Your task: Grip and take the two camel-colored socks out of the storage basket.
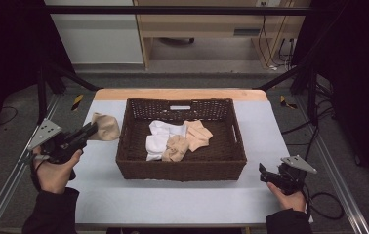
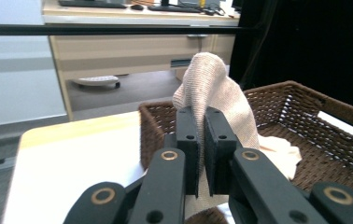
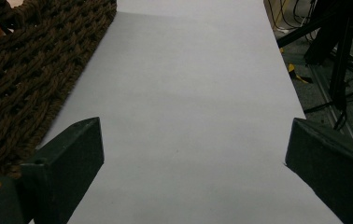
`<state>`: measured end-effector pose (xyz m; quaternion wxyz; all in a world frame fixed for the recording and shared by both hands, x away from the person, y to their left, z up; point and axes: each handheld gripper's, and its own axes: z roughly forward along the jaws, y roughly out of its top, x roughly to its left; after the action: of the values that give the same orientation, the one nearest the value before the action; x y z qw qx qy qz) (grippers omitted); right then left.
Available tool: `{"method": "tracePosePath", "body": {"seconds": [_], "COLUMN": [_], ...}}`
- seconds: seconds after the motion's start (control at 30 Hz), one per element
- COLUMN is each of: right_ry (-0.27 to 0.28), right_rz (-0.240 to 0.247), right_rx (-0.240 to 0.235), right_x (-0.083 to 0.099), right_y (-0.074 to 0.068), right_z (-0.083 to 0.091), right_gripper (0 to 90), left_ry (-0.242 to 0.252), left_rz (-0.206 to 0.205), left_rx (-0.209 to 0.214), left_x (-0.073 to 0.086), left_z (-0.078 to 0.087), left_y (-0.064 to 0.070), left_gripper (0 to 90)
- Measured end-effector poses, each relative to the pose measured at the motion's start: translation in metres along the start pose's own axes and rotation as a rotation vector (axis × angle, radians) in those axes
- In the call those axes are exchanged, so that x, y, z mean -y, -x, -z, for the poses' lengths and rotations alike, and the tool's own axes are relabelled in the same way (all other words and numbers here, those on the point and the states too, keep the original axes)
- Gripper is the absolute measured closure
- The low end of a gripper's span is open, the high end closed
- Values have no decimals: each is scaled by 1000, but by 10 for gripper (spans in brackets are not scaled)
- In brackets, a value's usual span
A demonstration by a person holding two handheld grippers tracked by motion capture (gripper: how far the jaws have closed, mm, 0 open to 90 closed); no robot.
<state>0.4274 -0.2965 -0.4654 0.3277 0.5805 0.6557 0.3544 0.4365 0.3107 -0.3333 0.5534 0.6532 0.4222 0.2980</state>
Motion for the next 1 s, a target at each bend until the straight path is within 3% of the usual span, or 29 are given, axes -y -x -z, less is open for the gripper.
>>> {"method": "tracePosePath", "body": {"seconds": [0.17,0.7,1.0], "right_ry": [0,14,11], "right_rz": [0,8,11], "right_rx": [-4,-15,-16], "right_x": [0,0,0], "right_y": [-1,-3,-3], "right_z": [1,4,3], "right_gripper": [49,50,50], "left_ry": [-8,-132,-279], "left_rz": [24,72,77], "left_rx": [-30,-130,-130], "left_x": [7,49,78], "left_z": [7,11,-9], "left_y": [-10,-40,-45], "left_gripper": [849,849,849]}}
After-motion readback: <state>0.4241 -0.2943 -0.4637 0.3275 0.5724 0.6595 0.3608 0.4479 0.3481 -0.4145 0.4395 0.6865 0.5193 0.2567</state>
